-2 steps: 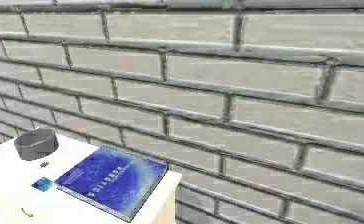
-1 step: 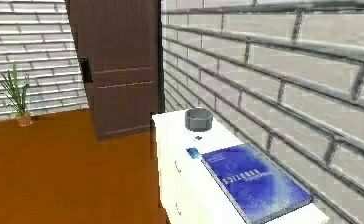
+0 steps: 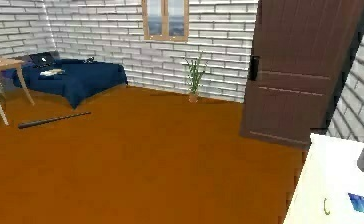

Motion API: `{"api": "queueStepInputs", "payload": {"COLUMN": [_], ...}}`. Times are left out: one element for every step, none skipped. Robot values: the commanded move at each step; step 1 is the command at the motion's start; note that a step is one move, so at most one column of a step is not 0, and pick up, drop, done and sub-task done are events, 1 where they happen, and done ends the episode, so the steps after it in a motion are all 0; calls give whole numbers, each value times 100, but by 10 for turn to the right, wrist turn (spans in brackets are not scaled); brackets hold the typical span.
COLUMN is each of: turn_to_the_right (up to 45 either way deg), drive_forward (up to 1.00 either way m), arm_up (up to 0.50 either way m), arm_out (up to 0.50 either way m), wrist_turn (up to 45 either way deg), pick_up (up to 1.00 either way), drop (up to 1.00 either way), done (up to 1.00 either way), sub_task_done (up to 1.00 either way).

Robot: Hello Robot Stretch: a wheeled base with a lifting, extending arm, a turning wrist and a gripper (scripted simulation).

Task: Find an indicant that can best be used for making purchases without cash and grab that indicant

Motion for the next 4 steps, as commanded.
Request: {"api": "queueStepInputs", "payload": {"turn_to_the_right": [-360, -60, 450, 150], "drive_forward": [0, 0, 0, 0], "arm_up": [0, 0, 0, 0], "arm_out": [0, 0, 0, 0], "wrist_turn": [0, 0, 0, 0], "pick_up": [0, 0, 0, 0], "drop": [0, 0, 0, 0], "done": [0, 0, 0, 0], "sub_task_done": [0, 0, 0, 0]}}
